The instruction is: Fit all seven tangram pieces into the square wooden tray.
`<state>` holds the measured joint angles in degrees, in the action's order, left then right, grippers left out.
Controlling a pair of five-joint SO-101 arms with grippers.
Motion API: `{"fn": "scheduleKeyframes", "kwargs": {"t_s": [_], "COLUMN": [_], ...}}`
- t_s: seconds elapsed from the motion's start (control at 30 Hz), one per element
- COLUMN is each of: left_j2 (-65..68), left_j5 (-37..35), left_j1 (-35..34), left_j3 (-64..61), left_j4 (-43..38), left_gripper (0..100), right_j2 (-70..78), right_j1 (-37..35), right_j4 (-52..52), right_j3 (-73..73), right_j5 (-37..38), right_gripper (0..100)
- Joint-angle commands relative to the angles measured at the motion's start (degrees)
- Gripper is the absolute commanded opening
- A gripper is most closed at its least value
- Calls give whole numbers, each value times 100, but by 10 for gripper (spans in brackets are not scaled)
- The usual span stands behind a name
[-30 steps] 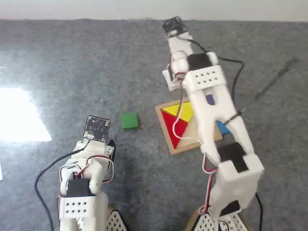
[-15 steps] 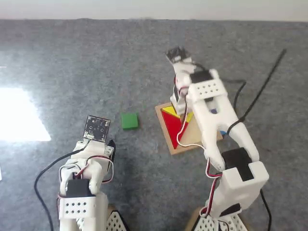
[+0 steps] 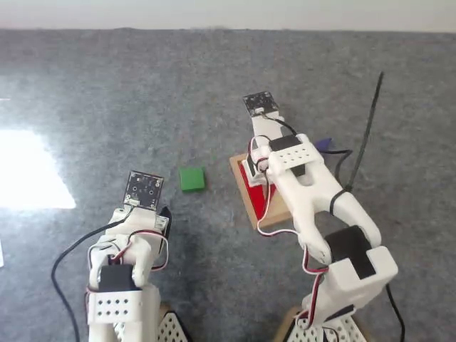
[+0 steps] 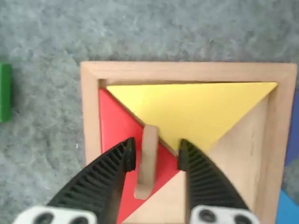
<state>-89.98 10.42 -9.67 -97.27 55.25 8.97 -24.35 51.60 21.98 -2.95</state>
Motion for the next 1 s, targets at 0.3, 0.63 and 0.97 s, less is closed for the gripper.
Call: {"fn": "scheduleKeyframes", "kwargs": {"t_s": [0.3, 0.63, 0.97], "left_j2": [-97, -97, -97], "left_j5": [70, 70, 70], "left_j1": [-35, -35, -35], "left_j3": [48, 48, 48], "left_j4": [0, 0, 0], "left_gripper": [152, 152, 152], "right_j2": [-1640, -2967, -3011], "right_j1": [-66, -180, 2457], "right_j4": [110, 136, 277], "right_j3": [18, 1029, 1222], "right_j5": [-88, -70, 721], "right_gripper": [202, 199, 201]}}
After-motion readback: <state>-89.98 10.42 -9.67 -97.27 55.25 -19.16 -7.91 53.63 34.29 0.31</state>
